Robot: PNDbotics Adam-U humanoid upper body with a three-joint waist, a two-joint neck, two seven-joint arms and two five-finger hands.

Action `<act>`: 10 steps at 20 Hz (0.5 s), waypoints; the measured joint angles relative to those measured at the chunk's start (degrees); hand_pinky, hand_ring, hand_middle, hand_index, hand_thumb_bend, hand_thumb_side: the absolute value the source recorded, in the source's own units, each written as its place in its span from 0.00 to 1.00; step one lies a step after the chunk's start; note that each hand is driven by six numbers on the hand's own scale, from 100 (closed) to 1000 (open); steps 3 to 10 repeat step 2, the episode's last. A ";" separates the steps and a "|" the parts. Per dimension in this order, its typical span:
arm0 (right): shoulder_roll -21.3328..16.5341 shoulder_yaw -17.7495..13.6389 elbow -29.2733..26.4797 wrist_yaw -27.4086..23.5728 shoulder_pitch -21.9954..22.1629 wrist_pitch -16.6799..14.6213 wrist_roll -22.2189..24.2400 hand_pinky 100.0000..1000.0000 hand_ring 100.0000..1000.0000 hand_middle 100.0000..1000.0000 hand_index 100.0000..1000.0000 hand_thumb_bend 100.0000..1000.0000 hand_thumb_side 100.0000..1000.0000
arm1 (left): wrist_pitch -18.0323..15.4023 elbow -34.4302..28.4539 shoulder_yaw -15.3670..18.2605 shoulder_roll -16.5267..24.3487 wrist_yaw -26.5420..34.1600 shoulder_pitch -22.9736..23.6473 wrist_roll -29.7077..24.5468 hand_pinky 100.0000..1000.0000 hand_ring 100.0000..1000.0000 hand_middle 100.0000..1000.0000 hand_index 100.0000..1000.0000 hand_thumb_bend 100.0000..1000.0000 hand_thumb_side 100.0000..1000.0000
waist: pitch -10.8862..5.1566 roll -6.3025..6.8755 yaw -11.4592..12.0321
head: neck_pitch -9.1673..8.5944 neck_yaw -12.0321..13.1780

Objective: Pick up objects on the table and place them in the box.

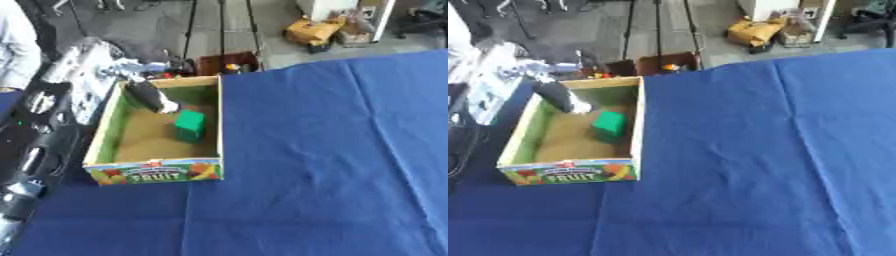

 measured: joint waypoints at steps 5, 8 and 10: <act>0.00 -0.04 0.00 0.00 0.03 0.02 -0.17 0.68 0.67 0.43 0.65 0.00 0.71 | -0.56 -2.86 2.29 0.88 1.74 0.16 0.58 0.63 0.75 0.76 0.95 0.03 0.58 | -0.03 -0.14 0.32 | 0.01 -0.27; 0.00 -0.04 0.00 0.00 0.03 0.02 -0.17 0.68 0.67 0.43 0.65 0.00 0.71 | -0.56 -2.86 2.29 0.88 1.74 0.16 0.58 0.63 0.75 0.76 0.95 0.03 0.58 | -0.03 -0.14 0.32 | 0.01 -0.27; 0.00 -0.04 0.00 0.00 0.03 0.02 -0.17 0.68 0.67 0.43 0.65 0.00 0.71 | -0.56 -2.86 2.29 0.88 1.74 0.16 0.58 0.63 0.75 0.76 0.95 0.03 0.58 | -0.03 -0.14 0.32 | 0.01 -0.27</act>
